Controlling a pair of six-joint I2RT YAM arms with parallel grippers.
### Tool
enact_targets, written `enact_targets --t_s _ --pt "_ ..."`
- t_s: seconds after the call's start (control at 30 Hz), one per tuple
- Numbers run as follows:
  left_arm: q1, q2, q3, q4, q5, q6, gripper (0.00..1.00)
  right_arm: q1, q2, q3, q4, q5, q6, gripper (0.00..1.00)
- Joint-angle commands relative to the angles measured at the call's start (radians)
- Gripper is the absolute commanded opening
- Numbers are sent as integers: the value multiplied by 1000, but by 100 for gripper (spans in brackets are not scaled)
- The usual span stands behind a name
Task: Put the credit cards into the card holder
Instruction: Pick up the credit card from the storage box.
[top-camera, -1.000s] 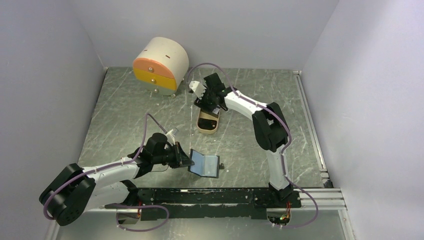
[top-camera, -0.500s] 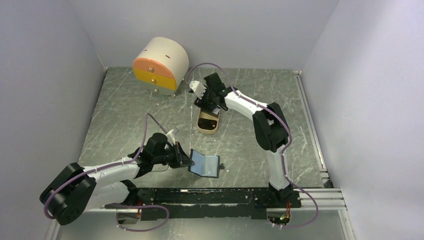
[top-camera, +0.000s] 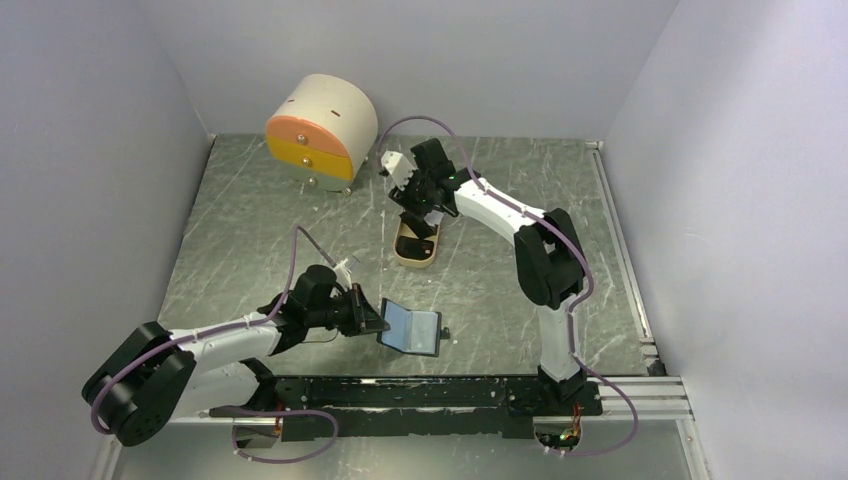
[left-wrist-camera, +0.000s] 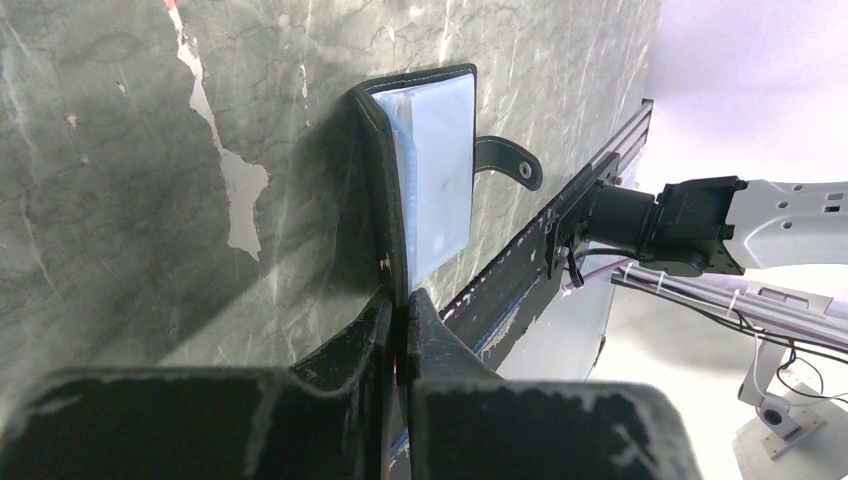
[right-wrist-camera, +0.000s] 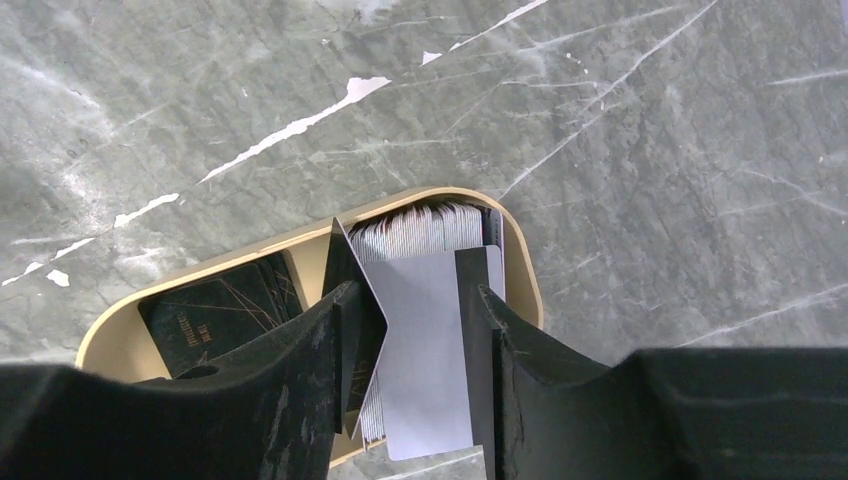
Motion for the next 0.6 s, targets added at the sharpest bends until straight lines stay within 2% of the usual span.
enact_targets --t_s 0.0,0.07,0.17,0.33,0.43,0.57 --pt "-7 -4 35 15 18 12 9 -7 -47 -10 -2 -22 29 47" --pt "-6 -6 35 14 17 11 9 -7 -57 -19 4 -32 34 45" --pt "-5 -8 33 17 16 9 9 -6 -65 -24 -4 -42 33 35" --pt "-6 -17 27 19 15 6 9 -5 -59 -20 -37 -77 30 12" --pt "-7 -25 25 12 8 6 9 -6 -63 -15 -72 -112 35 1" --pt "-6 -39 29 -20 -17 12 9 -5 -99 -36 -80 -132 75 0"
